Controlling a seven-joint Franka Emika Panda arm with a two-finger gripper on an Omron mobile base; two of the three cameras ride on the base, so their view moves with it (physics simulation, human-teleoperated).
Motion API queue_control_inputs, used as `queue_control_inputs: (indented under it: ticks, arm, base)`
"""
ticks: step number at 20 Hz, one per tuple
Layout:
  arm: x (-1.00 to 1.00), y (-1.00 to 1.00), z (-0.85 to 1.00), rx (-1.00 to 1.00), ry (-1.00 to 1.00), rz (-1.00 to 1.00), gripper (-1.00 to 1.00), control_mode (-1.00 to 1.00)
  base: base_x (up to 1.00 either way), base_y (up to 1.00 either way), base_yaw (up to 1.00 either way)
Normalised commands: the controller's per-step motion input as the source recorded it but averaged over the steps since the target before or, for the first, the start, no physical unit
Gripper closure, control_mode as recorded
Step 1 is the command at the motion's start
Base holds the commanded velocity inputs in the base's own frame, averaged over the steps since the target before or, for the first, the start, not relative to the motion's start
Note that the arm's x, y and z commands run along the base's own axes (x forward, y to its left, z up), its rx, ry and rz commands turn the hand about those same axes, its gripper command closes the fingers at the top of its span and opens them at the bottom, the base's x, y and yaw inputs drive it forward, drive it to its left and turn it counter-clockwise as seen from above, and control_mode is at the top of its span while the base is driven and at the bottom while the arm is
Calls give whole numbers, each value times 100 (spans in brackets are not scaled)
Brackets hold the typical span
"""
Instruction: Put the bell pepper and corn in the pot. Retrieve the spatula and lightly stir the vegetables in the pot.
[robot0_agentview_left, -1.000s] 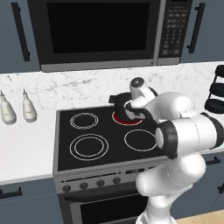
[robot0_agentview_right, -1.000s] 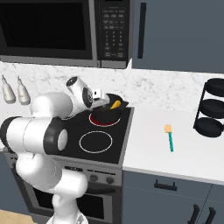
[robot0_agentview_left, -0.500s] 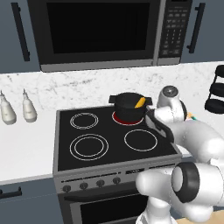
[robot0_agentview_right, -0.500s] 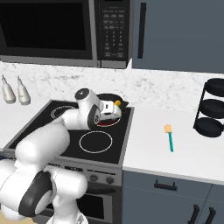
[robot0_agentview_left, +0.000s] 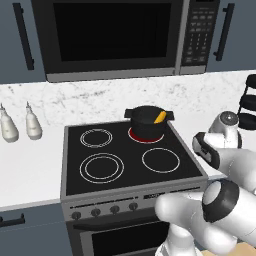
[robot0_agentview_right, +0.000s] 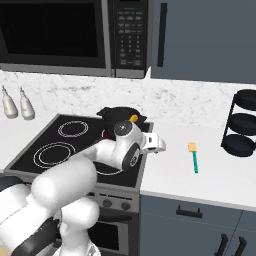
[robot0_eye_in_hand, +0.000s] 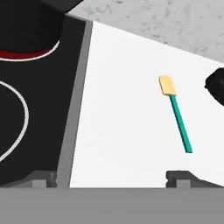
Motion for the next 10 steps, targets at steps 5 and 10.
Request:
queue_control_inputs:
  ticks: [5, 10]
  arm:
    - [5, -100, 0, 0, 12, 0, -100, -100]
    - [38, -52, 0, 8, 27, 3, -100, -100]
  base:
    - [0, 0, 0]
    - [0, 0, 0]
